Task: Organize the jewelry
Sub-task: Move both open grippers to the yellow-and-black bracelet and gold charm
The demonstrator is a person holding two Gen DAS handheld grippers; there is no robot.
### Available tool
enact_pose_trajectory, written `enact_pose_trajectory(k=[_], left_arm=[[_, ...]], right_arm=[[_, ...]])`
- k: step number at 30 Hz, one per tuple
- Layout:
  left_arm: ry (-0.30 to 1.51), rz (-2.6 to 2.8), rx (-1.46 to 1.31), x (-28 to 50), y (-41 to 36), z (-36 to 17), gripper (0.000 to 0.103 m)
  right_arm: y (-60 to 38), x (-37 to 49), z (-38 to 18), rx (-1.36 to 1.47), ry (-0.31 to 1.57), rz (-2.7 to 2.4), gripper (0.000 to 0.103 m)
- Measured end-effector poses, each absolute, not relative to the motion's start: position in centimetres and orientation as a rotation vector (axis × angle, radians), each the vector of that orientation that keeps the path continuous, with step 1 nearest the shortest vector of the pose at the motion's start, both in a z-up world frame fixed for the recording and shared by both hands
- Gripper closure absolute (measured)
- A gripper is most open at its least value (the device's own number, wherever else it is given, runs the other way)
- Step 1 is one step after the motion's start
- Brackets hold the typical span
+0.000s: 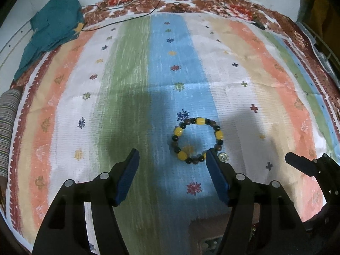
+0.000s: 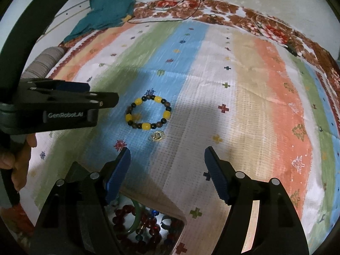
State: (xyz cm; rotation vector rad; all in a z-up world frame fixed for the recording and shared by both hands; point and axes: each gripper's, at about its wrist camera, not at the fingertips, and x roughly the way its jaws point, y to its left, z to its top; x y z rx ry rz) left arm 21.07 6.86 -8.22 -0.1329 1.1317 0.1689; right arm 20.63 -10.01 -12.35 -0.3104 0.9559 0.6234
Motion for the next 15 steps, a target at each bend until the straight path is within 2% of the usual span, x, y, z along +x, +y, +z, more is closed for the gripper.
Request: enact_pose_trajectory(k=[15], left_arm=[[1.207,0.181,-0.141,23.8,8.4,-11.6,0.038]], right_arm=[[-7.9,22.3,-13.9,-0.342,1.01,0.671,0.031]])
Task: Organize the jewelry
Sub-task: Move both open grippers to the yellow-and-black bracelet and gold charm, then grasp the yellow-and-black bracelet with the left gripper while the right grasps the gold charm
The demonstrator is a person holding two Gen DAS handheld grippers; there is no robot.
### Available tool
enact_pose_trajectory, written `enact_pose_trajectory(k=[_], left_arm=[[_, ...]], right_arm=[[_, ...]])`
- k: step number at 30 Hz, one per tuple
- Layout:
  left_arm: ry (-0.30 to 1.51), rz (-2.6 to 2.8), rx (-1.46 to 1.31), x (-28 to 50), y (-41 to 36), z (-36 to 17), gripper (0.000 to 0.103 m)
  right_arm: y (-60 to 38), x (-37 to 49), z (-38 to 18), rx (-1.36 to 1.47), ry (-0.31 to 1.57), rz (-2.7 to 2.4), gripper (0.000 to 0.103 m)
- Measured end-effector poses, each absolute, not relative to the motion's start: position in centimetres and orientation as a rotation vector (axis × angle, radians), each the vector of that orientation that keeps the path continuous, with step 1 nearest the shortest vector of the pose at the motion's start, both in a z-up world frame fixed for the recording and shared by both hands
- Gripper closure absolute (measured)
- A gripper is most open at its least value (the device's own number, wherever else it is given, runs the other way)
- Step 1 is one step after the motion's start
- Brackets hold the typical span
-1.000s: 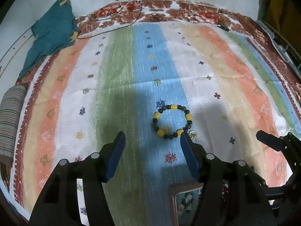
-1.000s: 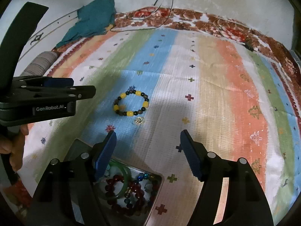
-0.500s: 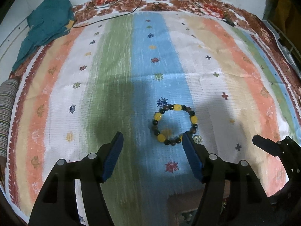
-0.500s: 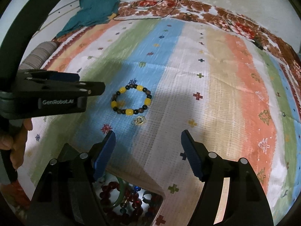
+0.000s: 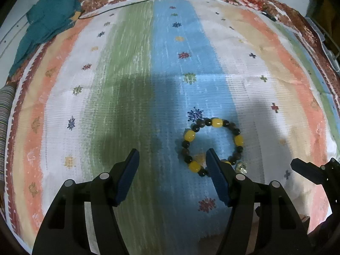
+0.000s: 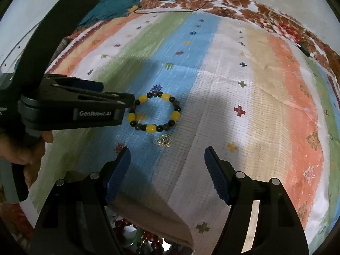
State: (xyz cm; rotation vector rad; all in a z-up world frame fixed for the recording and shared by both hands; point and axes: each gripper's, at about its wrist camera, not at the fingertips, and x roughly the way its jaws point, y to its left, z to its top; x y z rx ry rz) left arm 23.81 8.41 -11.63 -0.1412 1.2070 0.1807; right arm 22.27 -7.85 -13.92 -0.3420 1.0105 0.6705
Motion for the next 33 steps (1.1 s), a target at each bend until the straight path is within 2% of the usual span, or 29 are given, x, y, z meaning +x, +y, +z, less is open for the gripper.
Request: enact_pose_trajectory(k=[16,28,31,33], left_arm=[[1.26,0.138,-0.143,26.4,8.9,-13.9,0.038],[1.277,0.15,-0.124,27.0,8.9,-14.9,0.044],[1.277,0.146,-0.125,27.0,8.9,-14.9,0.044],[1.277,0.145,-0.126,27.0,9.0,-14.9,0.045]], right_arm=[[-5.6,24.2,-15.6,-0.431,1.128,0.711,0.031],[-3.2,25.6,-17.4,-0.543,1.217,0.772,0.031],[-2.7,25.9,-17.9,-0.555,1.241,0.782,0.037],[-2.5,26.2,-18.1,-0.56,1.251,0.784,0.037]])
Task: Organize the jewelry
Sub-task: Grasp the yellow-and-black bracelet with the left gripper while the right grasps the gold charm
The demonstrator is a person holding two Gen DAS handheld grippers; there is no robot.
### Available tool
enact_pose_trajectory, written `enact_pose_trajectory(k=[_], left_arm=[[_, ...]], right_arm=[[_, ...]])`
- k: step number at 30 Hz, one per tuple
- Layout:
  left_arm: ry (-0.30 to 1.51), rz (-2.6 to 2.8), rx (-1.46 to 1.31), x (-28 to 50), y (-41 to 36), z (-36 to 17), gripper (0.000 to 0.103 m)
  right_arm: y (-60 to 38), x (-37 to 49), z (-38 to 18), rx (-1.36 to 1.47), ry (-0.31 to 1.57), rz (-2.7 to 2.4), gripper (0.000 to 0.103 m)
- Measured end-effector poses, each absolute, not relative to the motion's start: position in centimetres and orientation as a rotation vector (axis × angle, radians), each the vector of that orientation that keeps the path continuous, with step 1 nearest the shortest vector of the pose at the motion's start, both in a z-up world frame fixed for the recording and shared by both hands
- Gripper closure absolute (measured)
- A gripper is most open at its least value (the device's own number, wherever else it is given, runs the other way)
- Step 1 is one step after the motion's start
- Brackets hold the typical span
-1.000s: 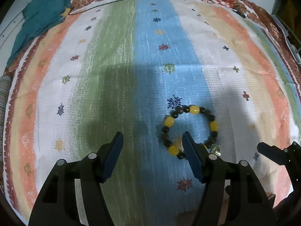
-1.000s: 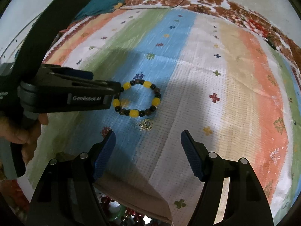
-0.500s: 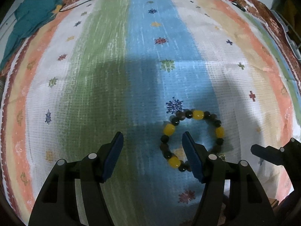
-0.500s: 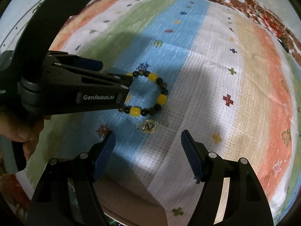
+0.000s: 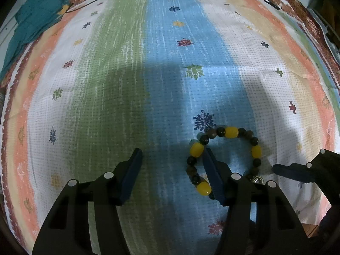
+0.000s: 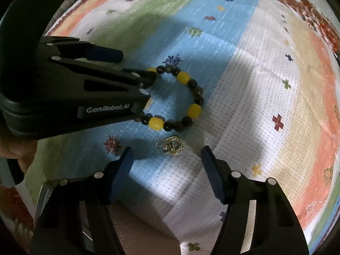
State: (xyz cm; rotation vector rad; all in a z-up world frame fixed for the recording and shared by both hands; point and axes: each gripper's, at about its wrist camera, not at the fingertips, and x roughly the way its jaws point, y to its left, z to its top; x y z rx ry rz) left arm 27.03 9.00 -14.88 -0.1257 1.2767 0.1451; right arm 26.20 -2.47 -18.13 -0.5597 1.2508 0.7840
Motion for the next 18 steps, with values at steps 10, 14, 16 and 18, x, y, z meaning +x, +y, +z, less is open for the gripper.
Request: enact_pose_trajectory(k=[10,14,16,18], left_arm=[[1.268,0.159,-0.085,26.9,9.0,-15.1,0.092],[1.261,0.157,-0.091,26.6,9.0,-14.9,0.092],[1.258,0.157,-0.095,26.3,9.3,-14.9,0.092],[1.253,0.159,-0.096,26.2,9.2,-14.6,0.092]], right_arm=[[-2.6,27.8,-18.1,-0.565,1.238,0.738,0.069],[-3.1,28.1,-18.0,-0.556,1.217,0.714,0.084],[-3.1,27.9,-18.1,-0.564,1.203,0.709,0.09],[-3.1,27.8,-18.1,-0.564,1.198,0.71,0.093]])
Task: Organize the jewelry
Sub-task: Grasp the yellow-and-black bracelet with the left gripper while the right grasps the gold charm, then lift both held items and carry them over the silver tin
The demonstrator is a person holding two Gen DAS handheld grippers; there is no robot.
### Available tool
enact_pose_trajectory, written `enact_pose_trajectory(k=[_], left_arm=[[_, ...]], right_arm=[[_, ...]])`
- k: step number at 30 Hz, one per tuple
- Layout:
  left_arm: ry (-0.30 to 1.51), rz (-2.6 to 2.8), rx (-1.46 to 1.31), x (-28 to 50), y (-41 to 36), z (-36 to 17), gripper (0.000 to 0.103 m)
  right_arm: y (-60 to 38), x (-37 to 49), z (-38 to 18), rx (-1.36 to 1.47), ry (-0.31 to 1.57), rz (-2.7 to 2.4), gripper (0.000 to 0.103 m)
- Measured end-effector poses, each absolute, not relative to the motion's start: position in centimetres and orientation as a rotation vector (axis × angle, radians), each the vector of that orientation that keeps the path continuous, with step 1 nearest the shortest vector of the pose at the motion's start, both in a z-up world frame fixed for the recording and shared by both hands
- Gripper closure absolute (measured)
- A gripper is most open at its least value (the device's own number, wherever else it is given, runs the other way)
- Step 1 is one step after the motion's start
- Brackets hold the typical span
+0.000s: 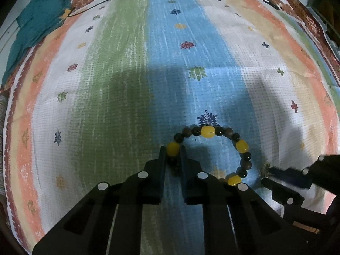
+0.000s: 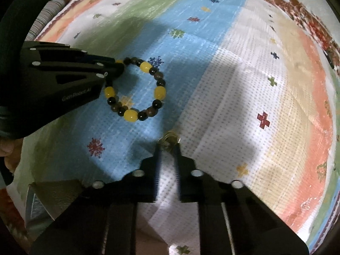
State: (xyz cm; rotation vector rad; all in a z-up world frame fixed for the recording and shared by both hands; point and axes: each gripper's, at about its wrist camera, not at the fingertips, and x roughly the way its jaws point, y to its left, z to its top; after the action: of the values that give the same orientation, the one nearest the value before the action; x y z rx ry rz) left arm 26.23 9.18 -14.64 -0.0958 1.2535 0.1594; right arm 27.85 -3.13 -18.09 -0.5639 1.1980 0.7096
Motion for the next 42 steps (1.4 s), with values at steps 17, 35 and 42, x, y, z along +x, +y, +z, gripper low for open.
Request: enact_pose_trajectory(k=[17,35,42], left_arm=[[1.192,0.148,-0.089,24.9,8.1,-11.8,0.092],[1.1,0.128,-0.089,22.1,6.2,-7.6,0.092],[1.051,0.094,-0.098,20.9,4.7,-5.2,0.092]], right_arm=[[-6.5,25.7,-17.0,-0.507,1.153,0.672,0.093],[-9.2,23.7,-12.8,-0.386,1.039,0.591,0.093],[-10.5,22.1,-10.7,-0.326,0.966,0.577,0.093]])
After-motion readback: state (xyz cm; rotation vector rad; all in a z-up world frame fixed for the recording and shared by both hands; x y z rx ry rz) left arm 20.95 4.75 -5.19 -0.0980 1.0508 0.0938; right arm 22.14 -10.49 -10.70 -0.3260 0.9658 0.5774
